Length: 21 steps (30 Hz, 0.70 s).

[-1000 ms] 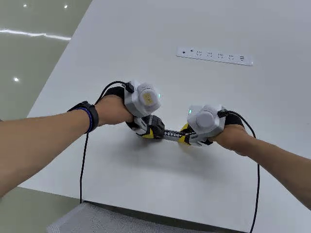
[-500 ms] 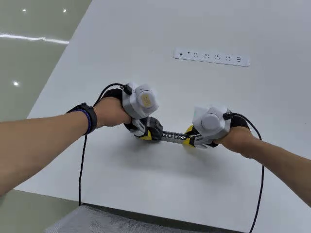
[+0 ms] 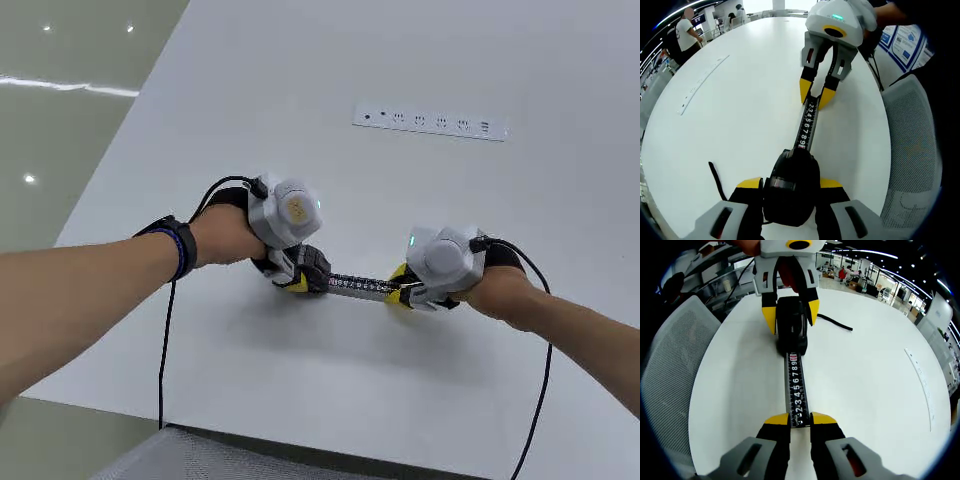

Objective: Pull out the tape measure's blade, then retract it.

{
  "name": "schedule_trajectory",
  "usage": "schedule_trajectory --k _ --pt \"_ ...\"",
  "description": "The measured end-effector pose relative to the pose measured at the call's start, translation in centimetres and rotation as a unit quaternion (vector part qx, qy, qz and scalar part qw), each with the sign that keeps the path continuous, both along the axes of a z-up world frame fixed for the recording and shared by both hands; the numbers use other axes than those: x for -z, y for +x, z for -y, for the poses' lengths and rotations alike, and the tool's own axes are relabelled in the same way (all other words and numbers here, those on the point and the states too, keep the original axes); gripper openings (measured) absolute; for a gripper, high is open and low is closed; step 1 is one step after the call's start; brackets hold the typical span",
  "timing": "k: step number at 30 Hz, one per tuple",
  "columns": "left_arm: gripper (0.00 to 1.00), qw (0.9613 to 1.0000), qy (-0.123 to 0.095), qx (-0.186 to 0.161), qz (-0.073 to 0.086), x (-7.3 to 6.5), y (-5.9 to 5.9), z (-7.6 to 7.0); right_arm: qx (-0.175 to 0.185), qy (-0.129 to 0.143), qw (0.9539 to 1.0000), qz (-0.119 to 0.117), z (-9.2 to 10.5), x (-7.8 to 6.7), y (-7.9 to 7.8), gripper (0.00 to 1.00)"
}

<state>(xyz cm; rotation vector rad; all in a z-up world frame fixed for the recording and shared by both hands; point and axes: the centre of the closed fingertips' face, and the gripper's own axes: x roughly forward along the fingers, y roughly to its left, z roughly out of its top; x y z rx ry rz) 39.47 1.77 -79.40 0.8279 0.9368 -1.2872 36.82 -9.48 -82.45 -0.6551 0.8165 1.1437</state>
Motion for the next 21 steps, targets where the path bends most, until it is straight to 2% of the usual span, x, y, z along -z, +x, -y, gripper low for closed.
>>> schedule_trajectory --k 21 --pt "0.37 1.0 0.003 0.002 0.0 0.3 0.3 -0.1 0.011 -0.013 0.9998 0.0 2.9 0.1 -0.5 0.13"
